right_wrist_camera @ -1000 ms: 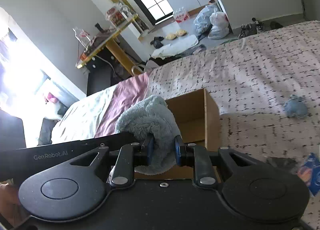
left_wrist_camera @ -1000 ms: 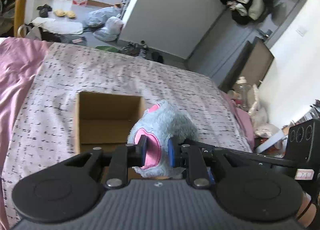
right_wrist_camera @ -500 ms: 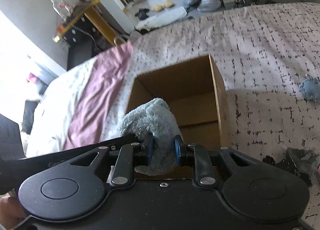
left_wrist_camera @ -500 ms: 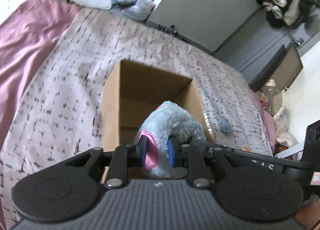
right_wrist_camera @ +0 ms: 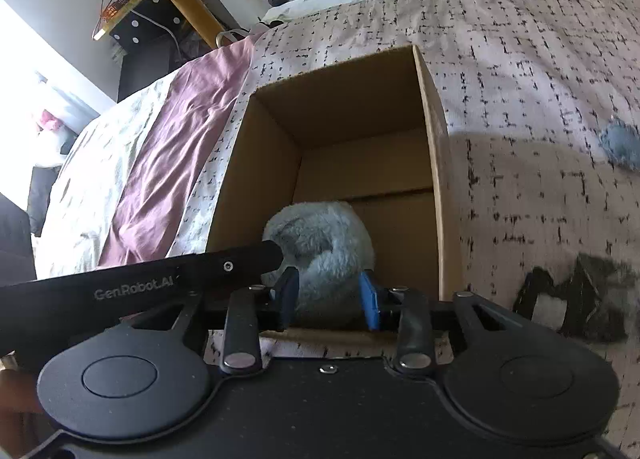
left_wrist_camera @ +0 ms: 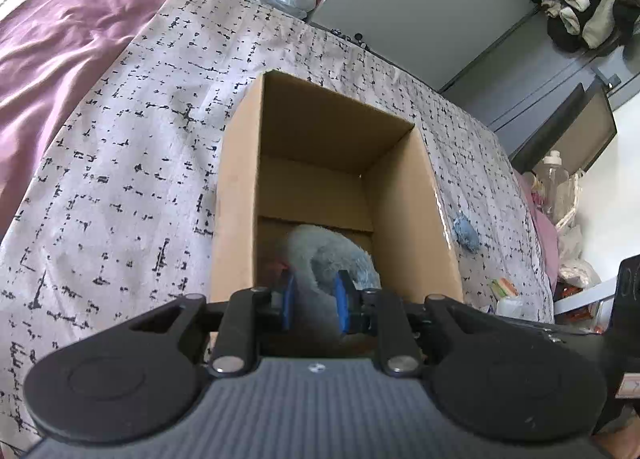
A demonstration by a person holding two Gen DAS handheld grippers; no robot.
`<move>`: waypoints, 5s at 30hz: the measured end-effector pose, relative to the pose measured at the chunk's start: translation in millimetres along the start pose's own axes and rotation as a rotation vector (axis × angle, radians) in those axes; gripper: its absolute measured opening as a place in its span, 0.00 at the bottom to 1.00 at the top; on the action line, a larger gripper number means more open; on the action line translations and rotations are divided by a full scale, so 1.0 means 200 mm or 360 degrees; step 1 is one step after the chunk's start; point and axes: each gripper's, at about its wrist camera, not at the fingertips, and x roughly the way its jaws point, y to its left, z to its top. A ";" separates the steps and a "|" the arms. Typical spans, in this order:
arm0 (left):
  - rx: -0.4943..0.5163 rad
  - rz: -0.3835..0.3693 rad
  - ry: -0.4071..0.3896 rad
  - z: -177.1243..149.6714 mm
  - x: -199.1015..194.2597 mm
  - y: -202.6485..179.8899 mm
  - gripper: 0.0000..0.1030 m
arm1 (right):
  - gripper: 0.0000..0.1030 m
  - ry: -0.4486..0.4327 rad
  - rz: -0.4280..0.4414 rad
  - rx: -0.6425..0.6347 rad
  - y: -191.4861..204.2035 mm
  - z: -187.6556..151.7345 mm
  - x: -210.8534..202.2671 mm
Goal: Organize soft objects
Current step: 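Lower the grey plush into the box and open both grippers, then withdraw both grippers from the box and move toward the glove and tissue pack, then grasp the black-and-white glove with the left gripper while the right grasps the blue tissue pack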
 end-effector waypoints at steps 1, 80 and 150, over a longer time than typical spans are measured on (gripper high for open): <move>0.0003 0.0007 0.0004 -0.01 0.00 0.00 0.20 | 0.35 0.0002 0.0006 0.0003 0.00 -0.01 -0.01; 0.0724 0.0357 -0.0347 -0.70 -0.12 -0.94 0.99 | 0.91 -0.0558 -0.0126 -0.0085 -1.08 -0.63 -1.00; 0.0572 0.0215 -0.0355 -0.70 0.30 -0.88 0.06 | 0.54 -0.0248 -0.0514 -0.0377 -0.97 -0.38 -0.39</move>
